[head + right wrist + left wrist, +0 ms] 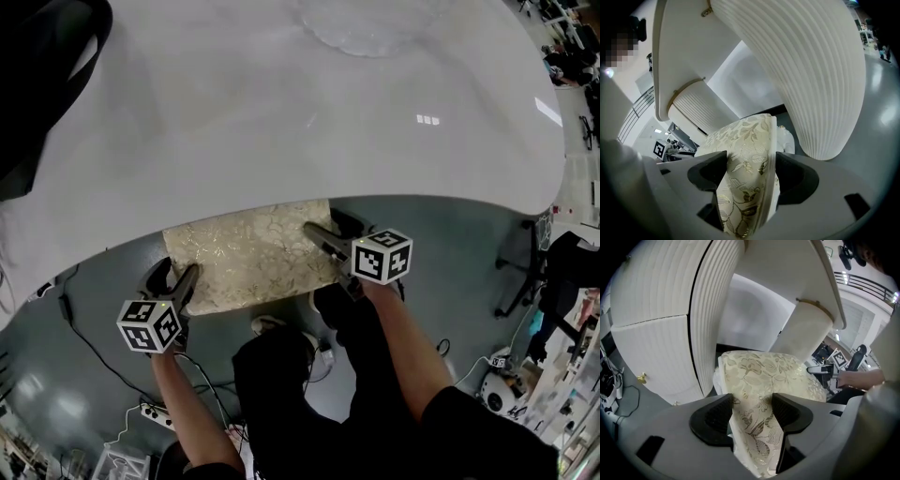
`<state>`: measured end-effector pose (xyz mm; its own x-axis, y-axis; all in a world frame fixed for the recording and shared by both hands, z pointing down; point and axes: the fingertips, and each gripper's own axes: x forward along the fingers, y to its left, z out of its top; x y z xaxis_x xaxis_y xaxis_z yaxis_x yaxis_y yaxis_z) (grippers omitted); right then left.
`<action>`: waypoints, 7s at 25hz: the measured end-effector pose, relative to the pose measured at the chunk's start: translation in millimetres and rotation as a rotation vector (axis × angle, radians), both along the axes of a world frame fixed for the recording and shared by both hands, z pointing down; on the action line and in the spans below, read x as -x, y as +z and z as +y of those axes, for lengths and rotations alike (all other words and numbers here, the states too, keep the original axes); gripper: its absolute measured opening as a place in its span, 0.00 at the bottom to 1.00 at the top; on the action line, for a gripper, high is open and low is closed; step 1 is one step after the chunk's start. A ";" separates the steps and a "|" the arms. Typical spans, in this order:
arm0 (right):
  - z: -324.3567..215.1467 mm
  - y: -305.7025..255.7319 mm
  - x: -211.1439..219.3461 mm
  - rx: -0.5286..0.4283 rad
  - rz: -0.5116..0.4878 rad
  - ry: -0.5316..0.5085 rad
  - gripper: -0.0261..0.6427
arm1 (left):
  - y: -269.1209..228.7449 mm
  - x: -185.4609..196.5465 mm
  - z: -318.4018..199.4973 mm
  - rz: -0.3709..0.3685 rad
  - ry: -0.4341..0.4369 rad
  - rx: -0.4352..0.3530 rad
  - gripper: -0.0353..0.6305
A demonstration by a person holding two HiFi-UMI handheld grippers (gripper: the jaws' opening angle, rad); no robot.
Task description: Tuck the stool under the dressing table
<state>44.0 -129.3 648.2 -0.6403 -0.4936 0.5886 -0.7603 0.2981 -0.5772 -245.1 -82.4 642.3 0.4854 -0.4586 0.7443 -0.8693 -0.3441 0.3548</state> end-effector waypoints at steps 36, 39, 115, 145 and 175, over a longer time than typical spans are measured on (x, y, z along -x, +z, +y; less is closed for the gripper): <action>174.9 -35.6 95.1 -0.690 1.102 -0.907 0.05 | -25.7 -137.2 138.9 -0.984 0.687 -0.527 0.06; 175.6 -31.4 95.7 -0.691 1.145 -0.881 0.05 | -12.9 -132.6 143.5 -1.022 0.717 -0.518 0.06; 69.0 9.2 108.4 -0.829 1.343 -0.713 0.38 | 12.5 -80.1 16.9 -1.308 0.739 -0.736 0.37; 41.2 17.9 104.5 -0.799 1.450 -0.653 0.38 | 28.5 -85.1 0.4 -1.238 0.772 -0.721 0.37; 37.2 9.0 95.9 -0.846 1.435 -0.567 0.38 | 22.6 -96.0 -7.5 -1.188 0.833 -0.719 0.39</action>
<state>-51.9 -92.1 657.2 -0.0781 -0.8543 0.5138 -0.1891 0.5187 0.8338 -149.0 -89.9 664.9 0.1020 -0.7774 0.6207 -0.0179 -0.6253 -0.7802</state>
